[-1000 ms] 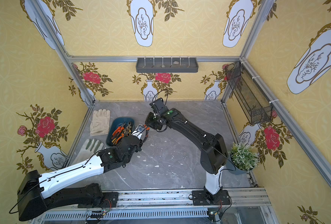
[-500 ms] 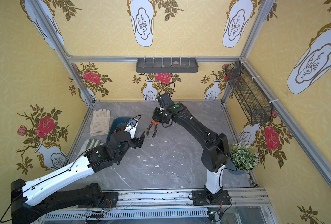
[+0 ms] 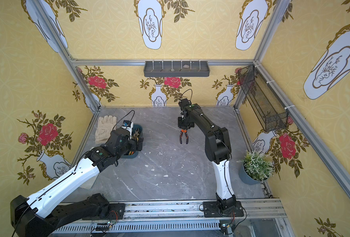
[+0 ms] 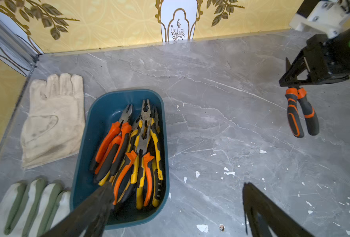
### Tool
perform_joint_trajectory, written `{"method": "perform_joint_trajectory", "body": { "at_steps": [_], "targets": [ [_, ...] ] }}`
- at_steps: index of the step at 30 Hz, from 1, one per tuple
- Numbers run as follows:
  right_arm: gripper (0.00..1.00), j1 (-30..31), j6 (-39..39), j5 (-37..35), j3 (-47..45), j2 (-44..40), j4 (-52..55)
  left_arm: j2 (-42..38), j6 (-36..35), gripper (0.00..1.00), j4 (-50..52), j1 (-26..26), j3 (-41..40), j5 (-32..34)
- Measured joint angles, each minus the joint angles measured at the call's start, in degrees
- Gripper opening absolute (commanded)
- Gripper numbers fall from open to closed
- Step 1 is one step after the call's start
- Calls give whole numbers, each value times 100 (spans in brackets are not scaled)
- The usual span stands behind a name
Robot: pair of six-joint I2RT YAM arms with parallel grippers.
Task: Take the pliers out of the storage box
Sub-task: Pick up the pliers from the storage box, then place the pliers at the center of the board.
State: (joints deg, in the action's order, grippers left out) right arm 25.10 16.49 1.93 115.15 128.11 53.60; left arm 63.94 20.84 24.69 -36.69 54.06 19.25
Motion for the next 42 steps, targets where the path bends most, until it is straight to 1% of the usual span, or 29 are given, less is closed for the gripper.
{"method": "perform_joint_trajectory", "body": {
  "at_steps": [5,9,12,18,21,24,33,34,35,36,42],
  "targets": [
    [6,-699,-201,-393,518,533,66,404,-9,99,44,177,157,-166],
    [5,-1115,-459,-389,911,929,28,640,-50,99,57,343,160,-293],
    [7,-1322,-647,-409,1064,1207,57,778,-90,99,37,435,173,-365],
    [8,-1469,-872,-393,1281,1475,157,1099,-90,99,-107,605,214,-616],
    [15,-1537,-955,-385,1211,1471,146,1198,-90,99,-138,614,214,-730],
    [20,-1543,-1062,-341,1220,1504,153,1285,-90,99,-157,621,247,-782],
    [25,-1545,-1196,-236,1362,1674,131,1364,-92,99,-153,636,404,-876],
    [27,-1545,-1196,-234,1362,1674,127,1364,-94,99,-151,640,404,-876],
    [32,-1545,-1196,-234,1362,1676,109,1364,-111,99,-149,643,404,-876],
    [35,-1545,-1196,-232,1362,1679,83,1364,-118,99,-149,651,404,-876],
    [45,-1545,-1196,-234,1298,1668,-52,1366,-129,99,-144,662,400,-876]
  ]
}}
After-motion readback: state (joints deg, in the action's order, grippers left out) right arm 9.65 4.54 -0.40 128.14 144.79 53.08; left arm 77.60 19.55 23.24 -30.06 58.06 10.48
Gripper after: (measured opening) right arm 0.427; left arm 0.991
